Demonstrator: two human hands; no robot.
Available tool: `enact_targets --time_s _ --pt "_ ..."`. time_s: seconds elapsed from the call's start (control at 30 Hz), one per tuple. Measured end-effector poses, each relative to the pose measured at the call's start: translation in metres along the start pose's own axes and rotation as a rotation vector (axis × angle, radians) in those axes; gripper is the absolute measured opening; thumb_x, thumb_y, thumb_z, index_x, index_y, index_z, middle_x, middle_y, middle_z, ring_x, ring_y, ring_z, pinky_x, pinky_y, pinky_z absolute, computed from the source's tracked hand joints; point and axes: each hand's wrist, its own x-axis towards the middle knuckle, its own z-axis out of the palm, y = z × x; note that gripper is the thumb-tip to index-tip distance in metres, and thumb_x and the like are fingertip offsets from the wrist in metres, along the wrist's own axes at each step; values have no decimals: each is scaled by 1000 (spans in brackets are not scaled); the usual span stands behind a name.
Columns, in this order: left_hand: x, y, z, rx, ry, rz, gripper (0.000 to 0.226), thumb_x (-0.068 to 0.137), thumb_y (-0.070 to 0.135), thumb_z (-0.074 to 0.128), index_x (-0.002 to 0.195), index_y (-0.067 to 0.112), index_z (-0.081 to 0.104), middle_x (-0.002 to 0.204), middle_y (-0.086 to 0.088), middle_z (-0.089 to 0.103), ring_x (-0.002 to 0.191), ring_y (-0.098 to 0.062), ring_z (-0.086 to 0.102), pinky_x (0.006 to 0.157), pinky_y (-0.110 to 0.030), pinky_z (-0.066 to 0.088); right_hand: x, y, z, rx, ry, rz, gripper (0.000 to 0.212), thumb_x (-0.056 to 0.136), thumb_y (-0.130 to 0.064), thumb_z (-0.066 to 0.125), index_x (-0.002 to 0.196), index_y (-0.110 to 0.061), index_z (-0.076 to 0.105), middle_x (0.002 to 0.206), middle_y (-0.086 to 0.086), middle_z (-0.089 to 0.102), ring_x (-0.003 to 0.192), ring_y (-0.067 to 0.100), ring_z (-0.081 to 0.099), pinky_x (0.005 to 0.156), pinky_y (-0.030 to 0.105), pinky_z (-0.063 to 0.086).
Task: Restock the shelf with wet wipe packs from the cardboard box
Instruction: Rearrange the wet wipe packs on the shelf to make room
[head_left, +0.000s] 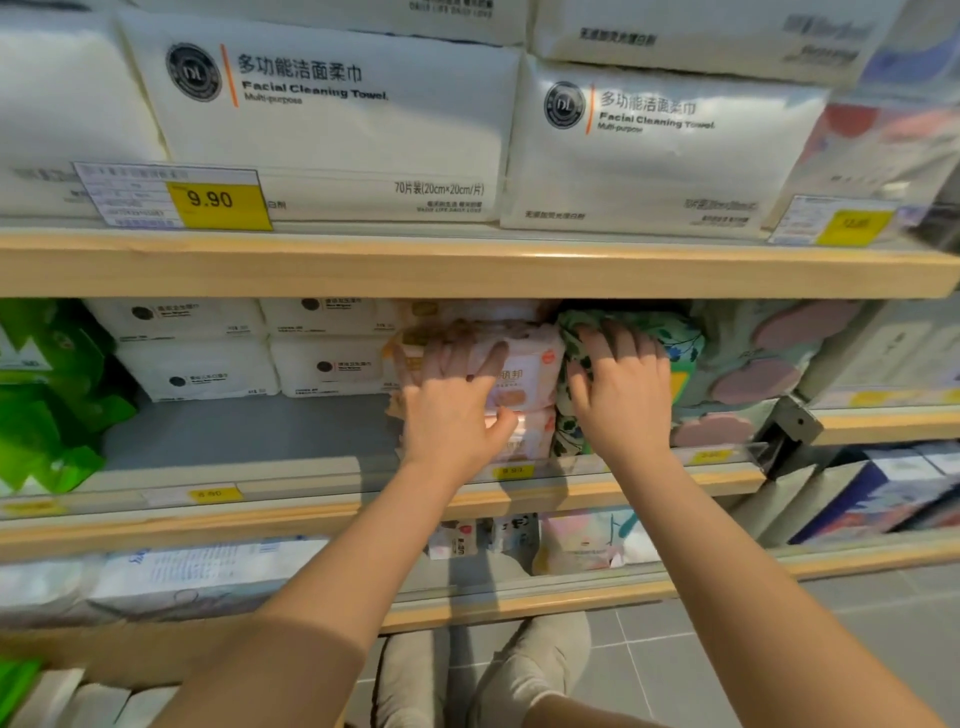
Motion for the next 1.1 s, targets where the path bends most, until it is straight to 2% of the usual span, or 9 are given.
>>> enact_targets --time_s 0.13,0.37,0.43,0.53,0.6,0.77,0.9,1.1 --pt "-1 0 1 -6 -12 11 23 84 49 44 81 27 45 76 0 59 81 -27 57 70 -35 31 1 -2 -4 -7 -48 13 46 78 -30 48 120 -14 57 111 19 59 103 38 51 90 45 39" --pt "2 -3 -32 -28 -24 29 29 87 51 47 84 23 52 87 0 65 89 -24 60 69 -34 30 11 -6 -41 -60 -358 0 52 90 -40 46 136 -18 41 123 14 55 111 35 50 97 43 36" --pt "2 -4 -45 -13 3 38 35 88 54 46 90 19 54 92 -4 64 92 -26 59 70 -34 33 12 -11 -54 -27 -392 -7 53 90 -39 47 138 -16 40 129 15 51 115 35 48 100 44 34" --pt "-5 -6 -60 18 55 51 52 89 57 43 116 13 52 107 -8 60 103 -28 54 81 -38 38 4 -27 -70 35 -406 -71 48 93 -36 46 135 -13 41 128 14 50 117 32 45 99 41 35" --pt "-17 -16 -65 11 102 69 54 89 57 42 121 14 48 113 -6 57 107 -26 51 87 -38 38 -3 -43 -78 101 -410 -115 46 93 -34 47 132 -12 43 127 11 50 118 29 45 97 38 37" --pt "-73 -78 -76 7 111 -11 53 90 51 45 126 13 48 119 -5 55 111 -26 50 89 -39 40 -20 -102 -84 214 -419 -256 51 93 -31 49 139 -13 38 137 7 44 125 27 41 97 38 39" --pt "-135 -142 -82 76 111 -111 53 86 51 40 114 10 57 103 -6 62 95 -29 59 76 -39 46 -42 -164 -68 293 -461 -341 50 93 -31 48 138 -12 38 137 8 44 122 30 44 95 40 42" --pt "-256 -261 -96 180 -12 -371 53 84 54 36 107 12 59 95 -7 63 88 -29 60 70 -38 49 -88 -275 -30 396 -600 -477 53 94 -35 47 141 -15 33 139 7 41 125 28 40 96 38 41"
